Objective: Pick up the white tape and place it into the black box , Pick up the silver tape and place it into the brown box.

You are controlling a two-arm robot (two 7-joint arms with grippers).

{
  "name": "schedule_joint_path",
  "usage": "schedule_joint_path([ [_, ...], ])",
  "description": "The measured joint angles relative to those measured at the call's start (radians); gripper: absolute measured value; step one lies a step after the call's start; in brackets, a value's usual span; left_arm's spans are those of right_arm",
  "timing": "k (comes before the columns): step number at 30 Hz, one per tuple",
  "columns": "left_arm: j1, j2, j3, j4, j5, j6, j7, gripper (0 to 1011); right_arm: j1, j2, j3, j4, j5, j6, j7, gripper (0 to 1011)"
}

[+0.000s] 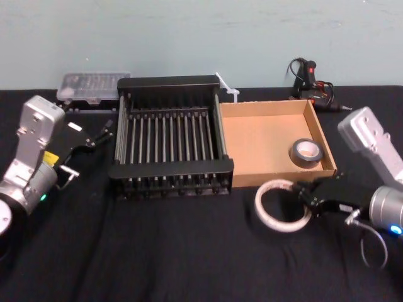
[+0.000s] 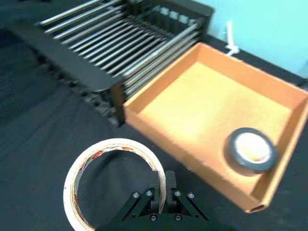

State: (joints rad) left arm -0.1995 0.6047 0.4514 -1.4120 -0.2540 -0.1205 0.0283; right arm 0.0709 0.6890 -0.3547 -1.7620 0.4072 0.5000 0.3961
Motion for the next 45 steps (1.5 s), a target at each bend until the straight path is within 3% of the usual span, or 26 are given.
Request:
schedule_joint_path([
  [9,0.000,0.000,0.000,0.000,0.000,0.000,0.000,1001,0.070,-0.043,0.013,0.047,-0.003,0.038,-0.031,88],
  [21,0.000,0.000,0.000,0.000,0.000,0.000,0.000,1001,0.178,-0.120,0.000,0.114,-0.023,0.066,-0.050,88],
  [45,0.000,0.000,0.000,0.000,0.000,0.000,0.000,1001,0.352,-0.239,-0.116,0.220,-0.082,0.047,0.004,88],
])
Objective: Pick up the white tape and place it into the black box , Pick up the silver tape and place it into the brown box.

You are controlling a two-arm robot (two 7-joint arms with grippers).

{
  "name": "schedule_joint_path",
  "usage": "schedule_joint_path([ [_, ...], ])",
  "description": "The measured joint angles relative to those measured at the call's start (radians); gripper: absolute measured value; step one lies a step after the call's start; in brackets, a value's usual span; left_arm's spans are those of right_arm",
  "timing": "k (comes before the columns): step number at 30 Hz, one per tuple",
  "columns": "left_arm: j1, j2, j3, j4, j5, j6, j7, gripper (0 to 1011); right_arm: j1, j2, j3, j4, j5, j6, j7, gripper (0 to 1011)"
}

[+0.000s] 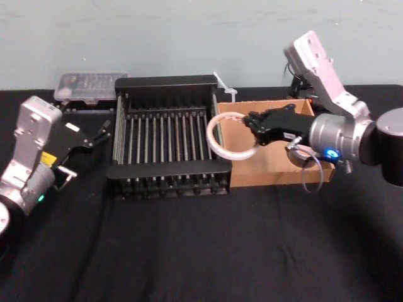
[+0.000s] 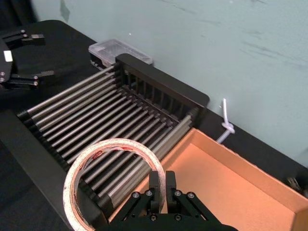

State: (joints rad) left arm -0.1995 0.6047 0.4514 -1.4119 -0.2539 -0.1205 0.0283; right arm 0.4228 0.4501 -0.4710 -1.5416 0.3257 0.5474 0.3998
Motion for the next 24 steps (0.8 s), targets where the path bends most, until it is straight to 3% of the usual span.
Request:
schedule_joint_path([
  [11,0.000,0.000,0.000,0.000,0.000,0.000,0.000,1001,0.064,-0.061,-0.061,0.067,-0.046,-0.015,0.017,88],
  [24,0.000,0.000,0.000,0.000,0.000,0.000,0.000,1001,0.123,-0.129,-0.093,0.155,-0.090,-0.035,0.027,88],
])
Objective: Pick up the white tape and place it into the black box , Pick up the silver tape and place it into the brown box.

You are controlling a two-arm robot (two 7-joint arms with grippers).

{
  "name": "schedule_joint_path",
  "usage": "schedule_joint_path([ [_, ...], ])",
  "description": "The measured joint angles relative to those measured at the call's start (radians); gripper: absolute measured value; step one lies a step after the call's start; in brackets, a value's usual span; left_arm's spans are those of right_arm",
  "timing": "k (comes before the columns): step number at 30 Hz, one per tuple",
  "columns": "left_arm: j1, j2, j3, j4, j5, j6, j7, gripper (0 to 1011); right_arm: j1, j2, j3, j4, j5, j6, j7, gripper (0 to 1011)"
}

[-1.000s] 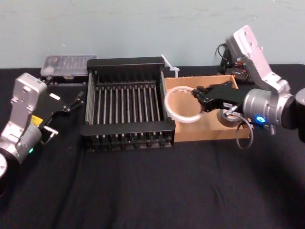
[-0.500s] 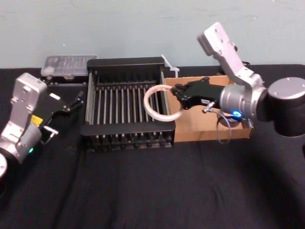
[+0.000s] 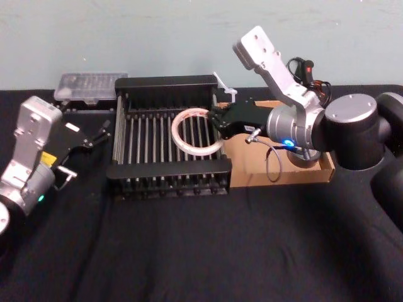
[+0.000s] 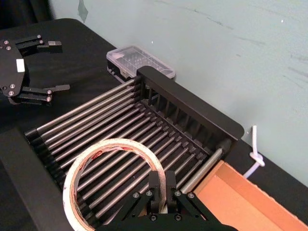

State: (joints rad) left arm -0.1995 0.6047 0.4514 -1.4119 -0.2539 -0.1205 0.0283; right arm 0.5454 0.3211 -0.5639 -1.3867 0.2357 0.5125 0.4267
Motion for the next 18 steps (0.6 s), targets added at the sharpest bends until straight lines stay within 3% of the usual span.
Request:
schedule_joint_path([
  [6,0.000,0.000,0.000,0.000,0.000,0.000,0.000,1001,0.014,-0.020,-0.003,0.027,-0.017,-0.012,0.007,88],
  [18,0.000,0.000,0.000,0.000,0.000,0.000,0.000,1002,0.013,-0.019,-0.003,0.026,-0.017,-0.011,0.006,88],
])
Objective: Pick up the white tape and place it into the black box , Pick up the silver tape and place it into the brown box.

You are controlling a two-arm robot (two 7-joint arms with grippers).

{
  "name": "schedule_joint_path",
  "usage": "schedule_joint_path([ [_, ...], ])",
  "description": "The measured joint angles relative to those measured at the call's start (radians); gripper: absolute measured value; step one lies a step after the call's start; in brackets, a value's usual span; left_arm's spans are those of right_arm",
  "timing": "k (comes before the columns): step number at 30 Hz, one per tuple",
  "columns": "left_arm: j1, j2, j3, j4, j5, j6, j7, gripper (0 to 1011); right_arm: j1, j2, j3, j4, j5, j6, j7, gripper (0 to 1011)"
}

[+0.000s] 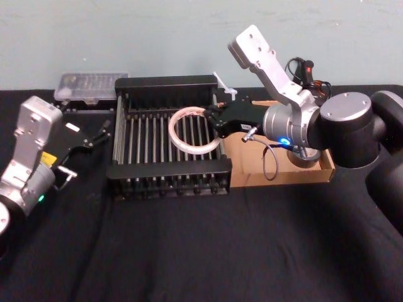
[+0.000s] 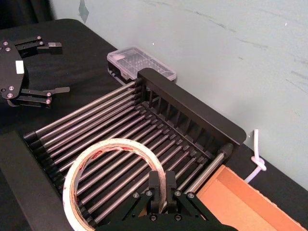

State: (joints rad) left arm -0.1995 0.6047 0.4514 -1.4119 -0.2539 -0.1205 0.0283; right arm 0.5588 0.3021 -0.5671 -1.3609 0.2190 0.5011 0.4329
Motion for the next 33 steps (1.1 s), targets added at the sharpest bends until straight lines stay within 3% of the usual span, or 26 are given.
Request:
schedule_joint_path([
  [5,0.000,0.000,0.000,0.000,0.000,0.000,0.000,1002,0.000,0.000,0.000,-0.001,0.000,0.000,0.000,126],
  [15,0.000,0.000,0.000,0.000,0.000,0.000,0.000,1001,-0.001,0.001,0.001,-0.002,0.001,0.001,-0.001,449],
  [19,0.000,0.000,0.000,0.000,0.000,0.000,0.000,1001,-0.001,0.002,0.001,-0.003,0.001,0.002,-0.002,533],
  [21,0.000,0.000,0.000,0.000,0.000,0.000,0.000,1001,-0.001,0.002,0.001,-0.003,0.002,0.002,-0.002,650],
  [33,0.000,0.000,0.000,0.000,0.000,0.000,0.000,1002,-0.001,0.002,0.001,-0.003,0.002,0.002,-0.002,977],
])
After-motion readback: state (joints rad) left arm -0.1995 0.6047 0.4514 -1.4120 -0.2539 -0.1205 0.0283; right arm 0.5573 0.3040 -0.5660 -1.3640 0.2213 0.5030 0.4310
